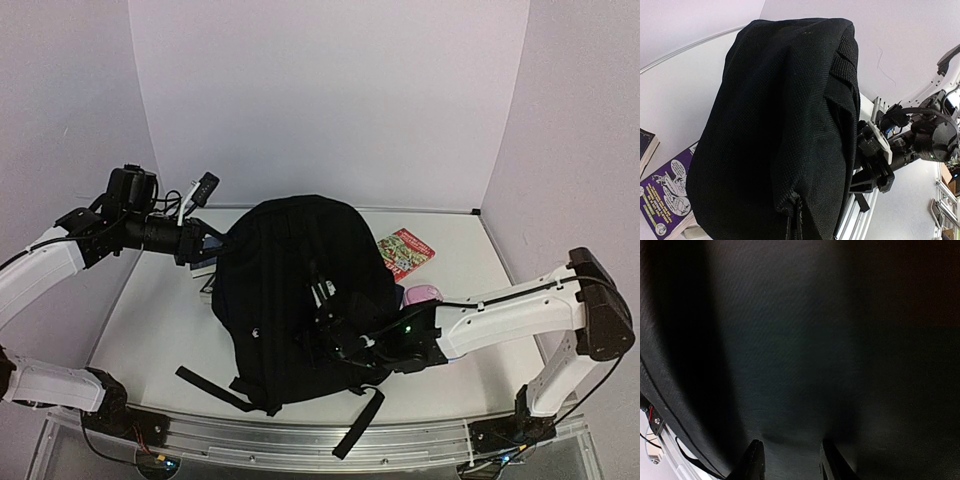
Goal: Pack the student bag
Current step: Unzip the student bag at the center of the board.
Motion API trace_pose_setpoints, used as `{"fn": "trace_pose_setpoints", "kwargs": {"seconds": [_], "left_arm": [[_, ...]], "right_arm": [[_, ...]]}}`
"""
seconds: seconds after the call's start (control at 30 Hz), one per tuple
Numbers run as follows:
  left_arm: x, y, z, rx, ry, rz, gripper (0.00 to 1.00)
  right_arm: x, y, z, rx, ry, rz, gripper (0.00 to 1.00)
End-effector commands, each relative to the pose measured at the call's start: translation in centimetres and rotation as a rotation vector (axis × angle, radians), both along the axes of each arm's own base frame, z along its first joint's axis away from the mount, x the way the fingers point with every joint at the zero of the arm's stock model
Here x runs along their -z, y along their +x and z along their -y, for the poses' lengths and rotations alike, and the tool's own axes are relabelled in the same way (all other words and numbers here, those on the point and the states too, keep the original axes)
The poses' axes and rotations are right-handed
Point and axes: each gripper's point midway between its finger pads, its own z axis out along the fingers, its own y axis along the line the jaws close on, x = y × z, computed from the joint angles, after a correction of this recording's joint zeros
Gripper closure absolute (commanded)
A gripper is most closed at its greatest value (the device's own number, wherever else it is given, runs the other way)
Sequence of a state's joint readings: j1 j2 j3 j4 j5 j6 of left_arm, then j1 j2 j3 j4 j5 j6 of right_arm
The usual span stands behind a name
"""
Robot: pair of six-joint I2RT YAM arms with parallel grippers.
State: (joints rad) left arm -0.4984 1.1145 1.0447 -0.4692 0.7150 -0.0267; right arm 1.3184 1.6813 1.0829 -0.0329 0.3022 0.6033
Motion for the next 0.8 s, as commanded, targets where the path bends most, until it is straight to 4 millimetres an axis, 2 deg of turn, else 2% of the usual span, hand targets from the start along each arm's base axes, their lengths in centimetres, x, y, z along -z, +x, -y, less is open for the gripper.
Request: {"fn": "trace_pose_setpoints", "kwargs": {"seconds": [0.0,0.23,0.33,0.53,0.7,0.77], "left_arm": [[0.0,-0.7,0.6,0.053,-0.021,-0.013,1.0],[-0.4,-1.1,0.6,0.063,-0.037,-0.009,1.0],[-0.5,-1.2,0.6,0.065,-0.041,-0.009,1.0],[-0.8,-1.4,0.5,0.068,-0.046,-0.006,1.0],[-0.9,-1.5,0.5,0.068,-0.049,-0.001,1.0],[-0.9,-1.5,0.5,0.068,-0.051,0.0,1.0]], "right_arm": [[-2.9,-0.6,-2.7,0.031,0.037,0.096,0.65],[-5.1,-2.7,-5.8,-0.023,0.089,0.172,0.59],[-5.3,-3.3,-6.5,-0.056,0.097,0.183,0.56],[-5.3,-3.0,-7.6,-0.062,0.073,0.222,0.49],[-5.1,-2.6,-8.3,-0.051,0.057,0.241,0.5],[-4.8,-2.5,-8.4,-0.047,0.054,0.237,0.53]]}}
